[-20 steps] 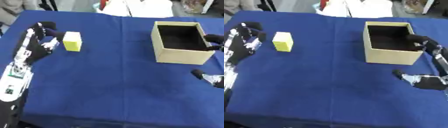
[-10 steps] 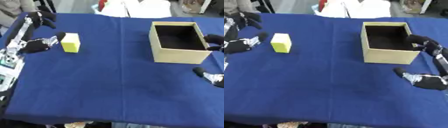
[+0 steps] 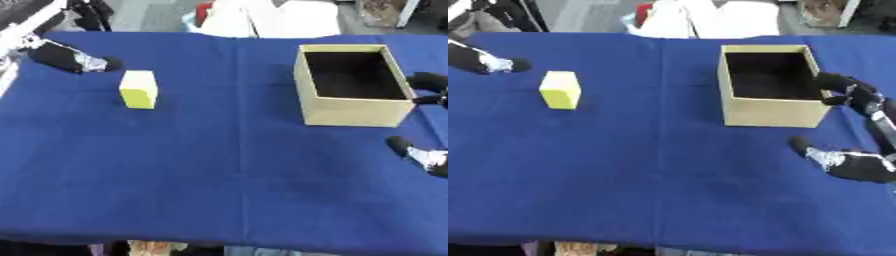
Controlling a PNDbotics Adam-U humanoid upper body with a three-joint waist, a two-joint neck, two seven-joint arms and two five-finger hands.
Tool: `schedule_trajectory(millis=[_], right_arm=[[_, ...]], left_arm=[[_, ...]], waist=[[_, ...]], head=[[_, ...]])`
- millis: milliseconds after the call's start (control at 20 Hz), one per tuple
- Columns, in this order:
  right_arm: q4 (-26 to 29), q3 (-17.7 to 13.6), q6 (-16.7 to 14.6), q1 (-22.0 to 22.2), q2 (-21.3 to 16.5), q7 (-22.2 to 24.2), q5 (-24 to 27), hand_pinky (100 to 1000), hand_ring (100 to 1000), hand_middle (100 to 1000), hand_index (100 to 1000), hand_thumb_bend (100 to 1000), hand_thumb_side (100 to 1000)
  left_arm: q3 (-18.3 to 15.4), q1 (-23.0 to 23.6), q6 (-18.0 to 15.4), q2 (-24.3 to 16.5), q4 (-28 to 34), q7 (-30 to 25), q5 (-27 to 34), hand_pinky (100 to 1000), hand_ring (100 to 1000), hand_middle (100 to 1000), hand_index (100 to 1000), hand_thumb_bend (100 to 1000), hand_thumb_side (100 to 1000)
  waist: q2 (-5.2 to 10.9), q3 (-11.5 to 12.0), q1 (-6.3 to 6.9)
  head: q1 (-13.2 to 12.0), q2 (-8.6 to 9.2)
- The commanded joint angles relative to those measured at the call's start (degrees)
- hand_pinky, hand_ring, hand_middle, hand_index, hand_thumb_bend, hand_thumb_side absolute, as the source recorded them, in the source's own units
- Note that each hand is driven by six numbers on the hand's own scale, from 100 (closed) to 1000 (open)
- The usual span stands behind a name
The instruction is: Pick up objects on the table and place them in the box.
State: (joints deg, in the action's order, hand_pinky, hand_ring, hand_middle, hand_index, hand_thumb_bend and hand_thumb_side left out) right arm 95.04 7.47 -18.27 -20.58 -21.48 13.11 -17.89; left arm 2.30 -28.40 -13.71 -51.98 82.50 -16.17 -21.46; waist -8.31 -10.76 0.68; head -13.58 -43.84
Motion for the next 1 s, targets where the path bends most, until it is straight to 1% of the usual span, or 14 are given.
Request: schedule_trajectory(millis=[50,200,300,550,750,950,1000], right_arm=[[0.4,-0.1,-0.1,-0.4,-1.1,0.3,0.7,776,889,846,946,488,407],[0.3,-0.1,-0.1,-0.3,-1.1,0.4,0.9,776,888,845,946,483,408],[0.2,-0.1,0.0,-0.2,-1.1,0.5,1.1,776,888,844,946,480,410],[0.1,0.0,0.0,-0.1,-0.9,0.7,1.5,776,887,842,946,472,412],[0.1,0.0,0.1,-0.1,-0.8,0.8,1.6,776,886,842,946,469,414],[0.1,-0.1,0.1,0.0,-0.8,0.8,1.8,776,886,842,946,466,413],[0.1,-0.1,0.1,0.0,-0.8,0.7,1.8,776,886,841,946,464,413]], left_arm=[[2.2,-4.3,-1.3,-1.6,-5.4,-2.6,-7.0,731,628,638,766,793,392],[3.8,-8.3,-1.7,0.8,-10.7,-4.8,-12.9,726,633,636,766,830,388],[4.5,-10.5,-2.1,2.5,-13.7,-5.7,-16.6,721,633,633,764,835,386],[5.6,-14.5,-3.1,6.7,-19.9,-4.9,-24.3,725,651,651,775,839,409],[6.1,-15.9,-3.9,9.2,-23.3,-4.1,-28.6,733,667,673,776,846,416],[6.0,-16.2,-4.8,10.6,-26.2,-4.4,-30.8,736,671,678,775,841,407],[5.9,-16.2,-4.8,10.8,-26.8,-4.4,-31.1,736,670,678,773,826,396]], waist=[[1.02,-0.1,0.16],[1.20,-0.1,0.20],[1.33,0.0,0.23],[1.60,0.0,0.21],[1.65,-0.2,0.09],[1.57,-0.4,-0.04],[1.53,-0.5,-0.04]], head=[[-0.3,-0.28],[-0.4,-0.28],[-0.4,-0.28],[-0.5,-0.28],[-0.6,-0.28],[-0.7,-0.28],[-0.7,-0.28]])
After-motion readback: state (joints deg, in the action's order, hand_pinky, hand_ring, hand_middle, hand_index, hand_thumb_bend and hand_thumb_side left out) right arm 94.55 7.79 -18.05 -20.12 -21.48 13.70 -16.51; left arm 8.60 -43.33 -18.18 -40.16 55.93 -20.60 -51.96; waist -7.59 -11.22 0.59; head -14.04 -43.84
